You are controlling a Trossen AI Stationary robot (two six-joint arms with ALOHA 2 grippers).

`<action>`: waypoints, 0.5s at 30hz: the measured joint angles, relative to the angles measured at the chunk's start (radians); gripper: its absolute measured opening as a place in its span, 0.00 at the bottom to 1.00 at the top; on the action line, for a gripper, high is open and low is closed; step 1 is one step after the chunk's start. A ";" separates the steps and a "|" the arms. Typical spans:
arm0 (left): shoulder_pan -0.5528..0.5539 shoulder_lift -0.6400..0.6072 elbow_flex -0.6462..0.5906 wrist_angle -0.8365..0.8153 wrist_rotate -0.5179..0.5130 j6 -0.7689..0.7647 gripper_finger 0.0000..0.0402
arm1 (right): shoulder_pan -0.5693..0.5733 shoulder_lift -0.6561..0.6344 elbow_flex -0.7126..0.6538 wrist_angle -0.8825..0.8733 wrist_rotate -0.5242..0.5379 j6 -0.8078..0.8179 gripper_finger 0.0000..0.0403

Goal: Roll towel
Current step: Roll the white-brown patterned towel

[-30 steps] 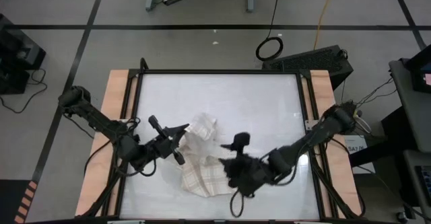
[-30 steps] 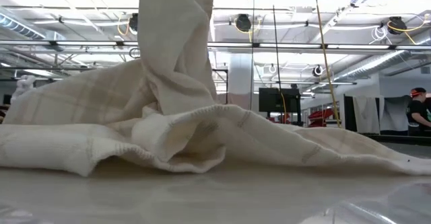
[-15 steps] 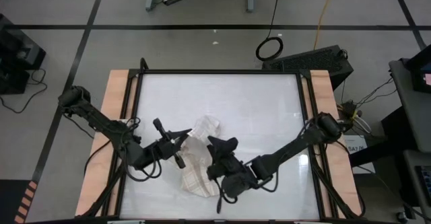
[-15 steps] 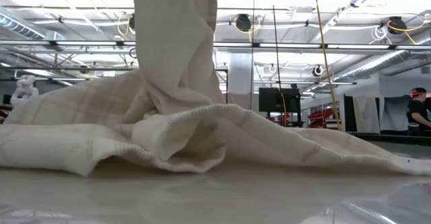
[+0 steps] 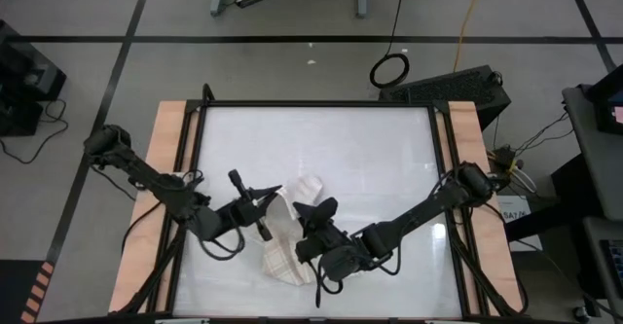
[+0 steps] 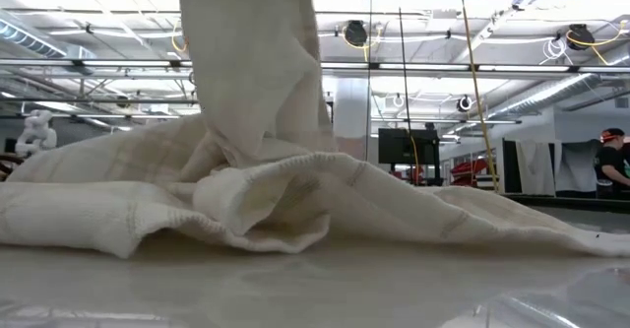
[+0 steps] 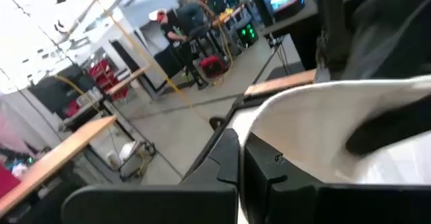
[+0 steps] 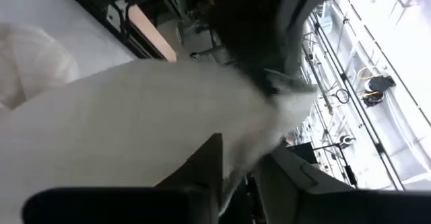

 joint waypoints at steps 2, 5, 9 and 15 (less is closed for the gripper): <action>0.007 0.000 0.000 -0.030 0.001 -0.034 0.01 | 0.006 0.000 0.000 0.003 0.012 0.000 0.12; 0.010 0.000 0.000 -0.047 0.002 -0.055 0.05 | 0.015 0.000 0.000 0.028 0.045 -0.004 0.06; 0.002 0.000 0.000 -0.045 0.002 -0.059 0.15 | 0.021 -0.014 0.001 0.036 0.080 -0.015 0.01; -0.043 0.000 0.000 -0.045 0.032 -0.091 0.39 | 0.022 -0.091 0.001 0.038 0.103 -0.004 0.01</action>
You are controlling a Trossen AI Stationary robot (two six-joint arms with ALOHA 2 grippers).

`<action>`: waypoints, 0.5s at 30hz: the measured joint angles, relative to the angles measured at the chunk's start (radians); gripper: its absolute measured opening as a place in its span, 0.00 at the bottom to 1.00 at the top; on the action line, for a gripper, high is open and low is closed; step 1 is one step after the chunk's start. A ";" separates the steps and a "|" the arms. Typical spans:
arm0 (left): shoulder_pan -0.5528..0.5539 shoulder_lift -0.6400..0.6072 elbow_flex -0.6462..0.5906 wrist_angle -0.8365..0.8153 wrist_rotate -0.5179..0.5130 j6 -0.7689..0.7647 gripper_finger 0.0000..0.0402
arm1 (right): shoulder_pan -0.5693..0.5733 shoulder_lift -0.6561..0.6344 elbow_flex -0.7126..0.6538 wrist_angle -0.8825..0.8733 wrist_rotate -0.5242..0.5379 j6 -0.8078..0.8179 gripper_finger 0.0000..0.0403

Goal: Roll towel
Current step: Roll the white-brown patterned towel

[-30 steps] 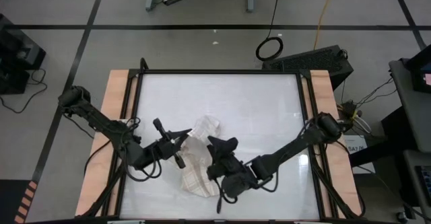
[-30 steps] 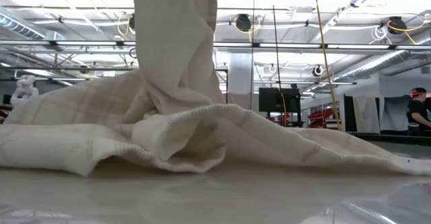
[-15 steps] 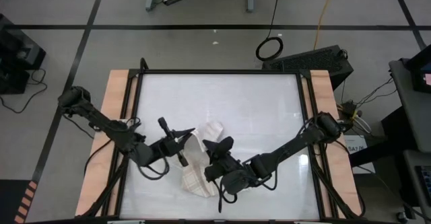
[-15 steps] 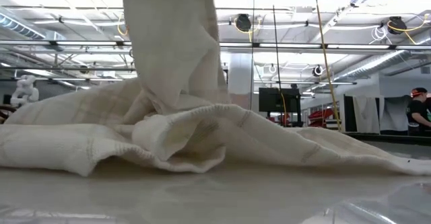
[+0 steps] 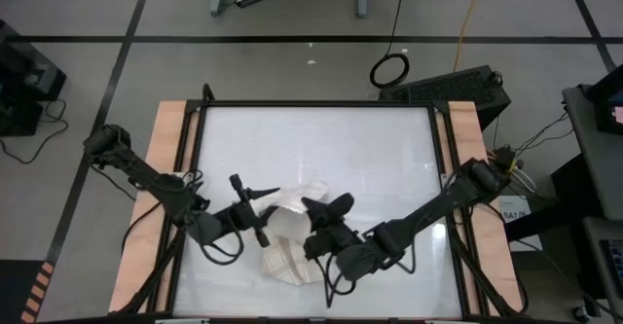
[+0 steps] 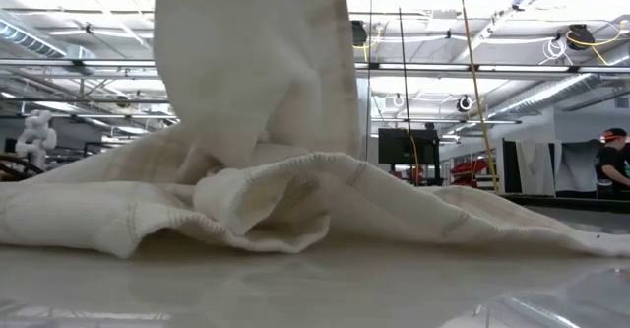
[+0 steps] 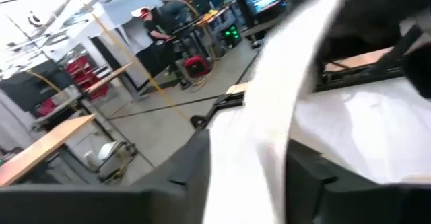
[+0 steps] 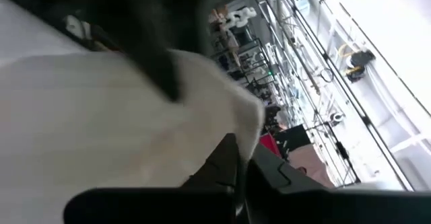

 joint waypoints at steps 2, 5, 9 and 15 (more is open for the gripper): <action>-0.016 0.000 0.000 0.000 0.002 -0.013 0.47 | 0.000 -0.042 0.000 -0.007 0.000 -0.004 0.01; -0.033 0.000 0.000 0.006 0.002 -0.019 0.54 | -0.007 -0.120 0.000 -0.020 -0.003 -0.024 0.00; -0.050 0.000 0.000 0.040 0.002 -0.018 0.58 | -0.025 -0.247 0.000 -0.046 -0.029 -0.035 0.00; -0.013 0.000 0.000 0.256 0.029 0.114 0.59 | -0.050 -0.396 0.003 -0.141 -0.214 0.099 0.00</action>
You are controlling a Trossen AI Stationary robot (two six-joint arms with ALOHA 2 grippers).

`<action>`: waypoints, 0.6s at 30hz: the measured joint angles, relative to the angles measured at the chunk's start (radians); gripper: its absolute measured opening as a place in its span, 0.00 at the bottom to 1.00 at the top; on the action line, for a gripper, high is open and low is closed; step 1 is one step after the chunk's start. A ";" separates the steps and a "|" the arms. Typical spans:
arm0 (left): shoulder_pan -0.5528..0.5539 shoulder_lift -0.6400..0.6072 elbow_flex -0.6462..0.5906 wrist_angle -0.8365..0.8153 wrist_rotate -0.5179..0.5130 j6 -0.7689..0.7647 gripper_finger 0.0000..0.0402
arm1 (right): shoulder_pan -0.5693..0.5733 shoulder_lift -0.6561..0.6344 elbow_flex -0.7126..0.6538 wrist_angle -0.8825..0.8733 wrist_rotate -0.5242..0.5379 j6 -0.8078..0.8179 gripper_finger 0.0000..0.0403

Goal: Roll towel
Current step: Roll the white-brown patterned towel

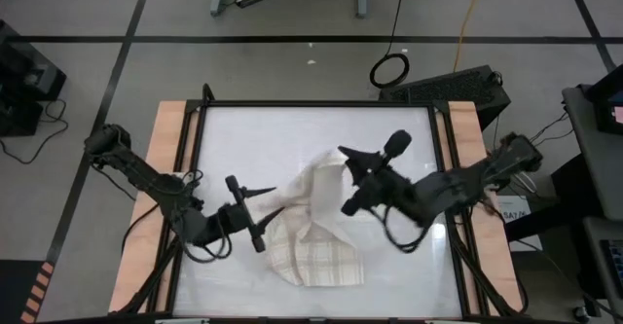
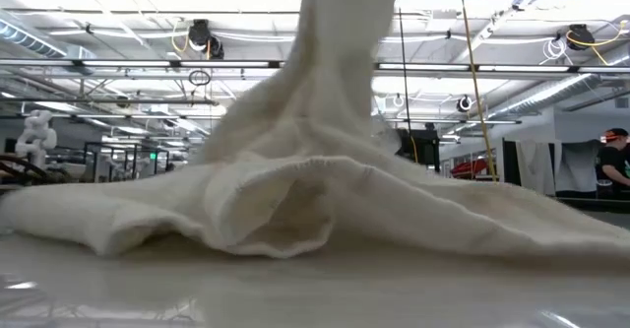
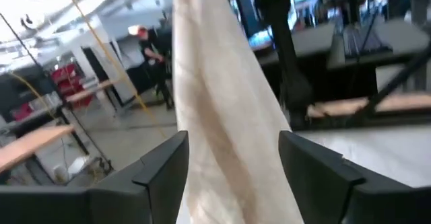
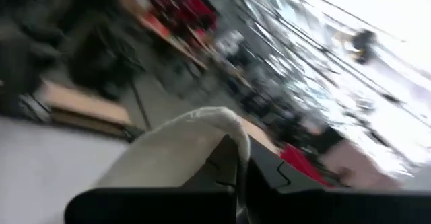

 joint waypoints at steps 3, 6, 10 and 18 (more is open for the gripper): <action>0.045 0.001 0.000 0.146 0.090 0.123 0.59 | -0.011 -0.020 0.000 -0.122 -0.088 0.152 0.00; 0.095 0.000 0.009 0.289 0.201 0.186 0.59 | -0.017 -0.016 -0.002 -0.257 -0.103 0.298 0.00; 0.166 0.007 0.044 0.270 0.398 0.152 0.59 | -0.026 0.015 -0.002 -0.343 -0.102 0.409 0.00; 0.228 0.133 0.138 0.264 0.501 0.245 0.59 | -0.064 0.076 -0.003 -0.351 -0.103 0.420 0.00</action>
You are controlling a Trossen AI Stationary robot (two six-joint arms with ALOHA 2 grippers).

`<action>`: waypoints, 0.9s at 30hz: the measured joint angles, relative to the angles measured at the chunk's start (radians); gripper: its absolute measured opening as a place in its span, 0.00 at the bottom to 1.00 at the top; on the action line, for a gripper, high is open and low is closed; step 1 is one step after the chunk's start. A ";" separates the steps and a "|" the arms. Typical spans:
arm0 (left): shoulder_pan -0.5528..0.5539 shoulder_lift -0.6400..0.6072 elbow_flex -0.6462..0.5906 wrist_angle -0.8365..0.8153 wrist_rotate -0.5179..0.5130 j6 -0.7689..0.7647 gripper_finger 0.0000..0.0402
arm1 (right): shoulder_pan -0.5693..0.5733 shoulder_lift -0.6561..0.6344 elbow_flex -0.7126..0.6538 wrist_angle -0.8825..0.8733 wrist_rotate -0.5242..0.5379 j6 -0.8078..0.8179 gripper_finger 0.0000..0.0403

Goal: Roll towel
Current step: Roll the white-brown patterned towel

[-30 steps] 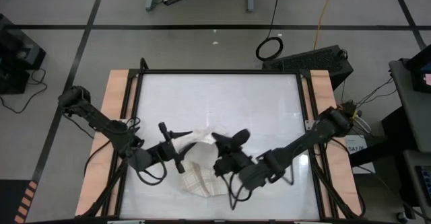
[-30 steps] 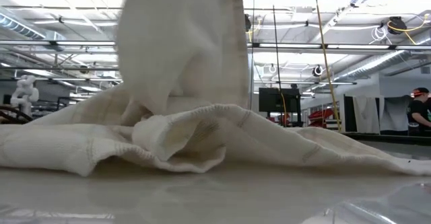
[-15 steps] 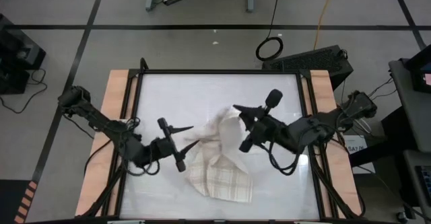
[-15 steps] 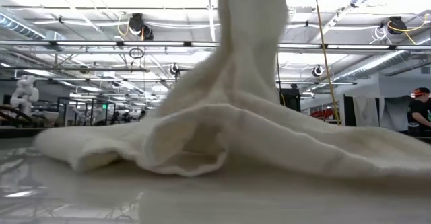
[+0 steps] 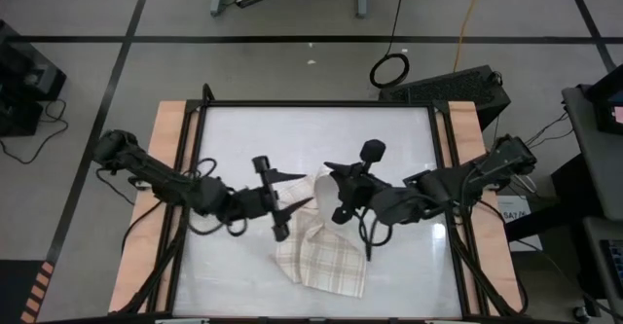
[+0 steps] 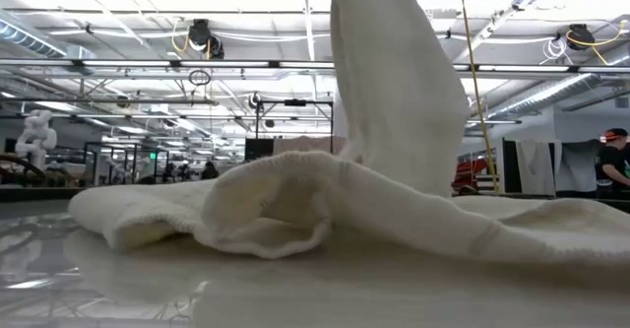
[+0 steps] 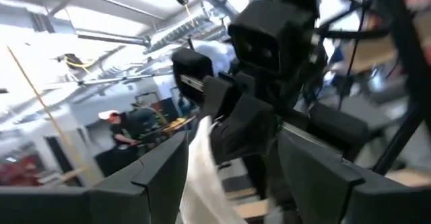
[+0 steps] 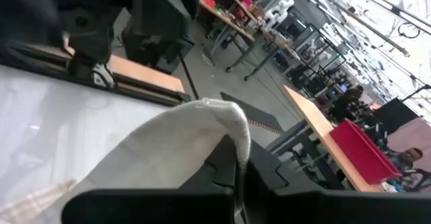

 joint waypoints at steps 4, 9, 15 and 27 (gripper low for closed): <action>0.009 0.065 0.039 0.000 -0.090 0.049 0.59 | -0.002 0.015 0.000 -0.006 0.001 -0.004 0.00; 0.035 0.091 0.072 0.004 -0.183 0.053 0.53 | -0.005 0.020 0.000 -0.012 0.002 -0.002 0.00; 0.051 0.092 0.072 -0.083 -0.189 0.053 0.20 | -0.008 0.020 0.000 -0.016 0.006 -0.004 0.01; 0.041 0.045 0.072 -0.146 -0.314 0.162 0.01 | 0.017 0.020 0.000 -0.300 -0.001 0.246 0.24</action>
